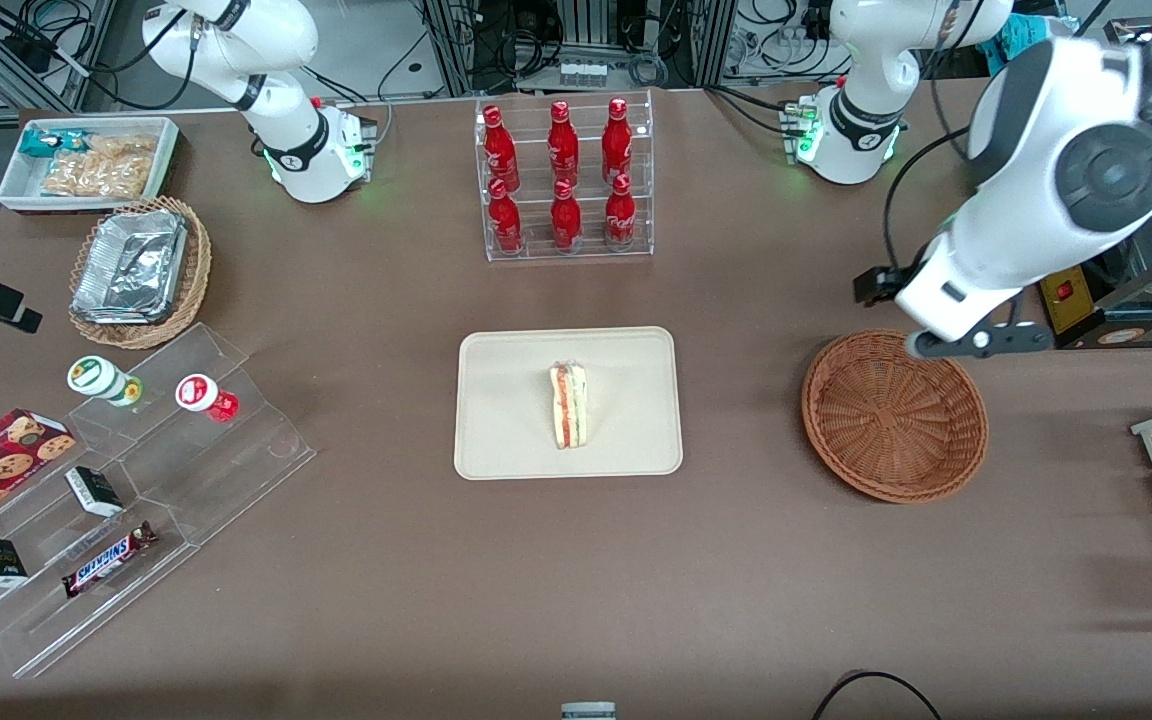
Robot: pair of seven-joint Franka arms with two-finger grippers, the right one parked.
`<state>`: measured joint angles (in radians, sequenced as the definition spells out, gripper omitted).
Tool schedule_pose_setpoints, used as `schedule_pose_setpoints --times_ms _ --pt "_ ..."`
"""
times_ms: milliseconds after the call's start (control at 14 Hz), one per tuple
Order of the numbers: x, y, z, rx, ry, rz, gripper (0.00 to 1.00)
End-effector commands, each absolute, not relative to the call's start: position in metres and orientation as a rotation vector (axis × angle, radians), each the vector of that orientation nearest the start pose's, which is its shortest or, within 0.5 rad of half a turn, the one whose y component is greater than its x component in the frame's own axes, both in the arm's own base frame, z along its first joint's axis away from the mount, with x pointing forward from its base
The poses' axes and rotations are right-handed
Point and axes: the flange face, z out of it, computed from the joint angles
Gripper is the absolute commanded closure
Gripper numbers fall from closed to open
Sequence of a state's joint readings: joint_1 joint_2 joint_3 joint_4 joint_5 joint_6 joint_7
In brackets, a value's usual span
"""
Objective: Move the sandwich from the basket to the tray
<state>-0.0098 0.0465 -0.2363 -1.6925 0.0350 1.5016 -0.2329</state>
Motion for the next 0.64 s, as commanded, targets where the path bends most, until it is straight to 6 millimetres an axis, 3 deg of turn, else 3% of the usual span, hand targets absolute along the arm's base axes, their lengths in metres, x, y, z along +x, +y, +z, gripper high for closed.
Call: schedule_pose_setpoints --times_ms 0,71,286,500,571 --pt "0.52 -0.076 0.577 -3.087 0.087 0.264 0.0" --pt "0.521 -0.054 0.587 -3.1 0.038 0.233 0.0" --pt "0.517 -0.026 0.615 -3.144 -0.05 0.151 0.0" --pt "0.517 -0.017 0.621 -3.169 -0.069 0.139 0.0" --pt "0.517 -0.016 0.62 -3.168 -0.001 0.142 0.0"
